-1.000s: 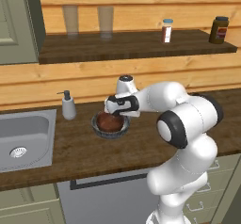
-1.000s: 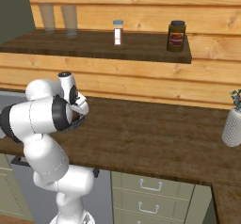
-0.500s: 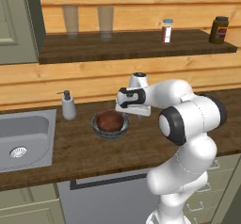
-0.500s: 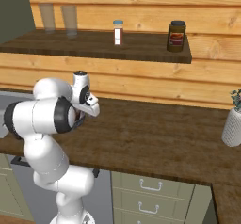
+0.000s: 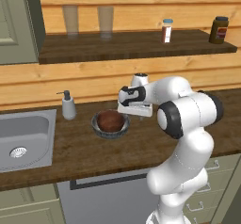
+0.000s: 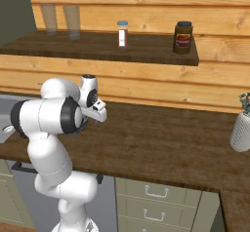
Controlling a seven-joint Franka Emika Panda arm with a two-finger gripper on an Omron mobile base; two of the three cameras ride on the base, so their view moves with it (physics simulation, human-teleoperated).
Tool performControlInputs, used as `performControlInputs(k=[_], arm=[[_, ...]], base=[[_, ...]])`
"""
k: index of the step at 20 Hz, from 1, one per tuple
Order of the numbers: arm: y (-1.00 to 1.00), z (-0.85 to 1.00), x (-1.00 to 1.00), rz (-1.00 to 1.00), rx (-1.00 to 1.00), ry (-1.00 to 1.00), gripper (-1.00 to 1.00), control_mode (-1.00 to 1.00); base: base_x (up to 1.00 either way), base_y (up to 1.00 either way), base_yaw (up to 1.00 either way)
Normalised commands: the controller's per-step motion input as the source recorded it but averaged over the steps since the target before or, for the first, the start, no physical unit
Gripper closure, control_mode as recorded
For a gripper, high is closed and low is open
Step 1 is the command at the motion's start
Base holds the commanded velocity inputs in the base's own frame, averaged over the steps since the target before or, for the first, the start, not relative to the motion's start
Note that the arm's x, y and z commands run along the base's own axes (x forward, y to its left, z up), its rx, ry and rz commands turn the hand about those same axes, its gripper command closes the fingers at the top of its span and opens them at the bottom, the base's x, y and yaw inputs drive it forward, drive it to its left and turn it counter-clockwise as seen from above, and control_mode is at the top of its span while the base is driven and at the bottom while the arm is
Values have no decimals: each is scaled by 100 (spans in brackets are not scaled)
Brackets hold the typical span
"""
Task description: Pick up the bowls on the counter and stack them on top of one another in the open cabinet. Place the smaller bowl on top of the larger bowl.
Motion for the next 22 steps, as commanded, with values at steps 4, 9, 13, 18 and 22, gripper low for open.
performControlInputs(k=[4,9,13,18,22], arm=[[0,0,0,0,0,-1,-100,-100],[-13,-32,0,0,2,0,-100,-100],[-1,-7,0,2,10,0,-100,-100],[9,-2,-3,10,6,0,-100,-100],[24,0,-10,13,0,0,-100,-100]], base=[[0,0,0],[0,0,0],[0,0,0],[0,0,0],[0,0,0]])
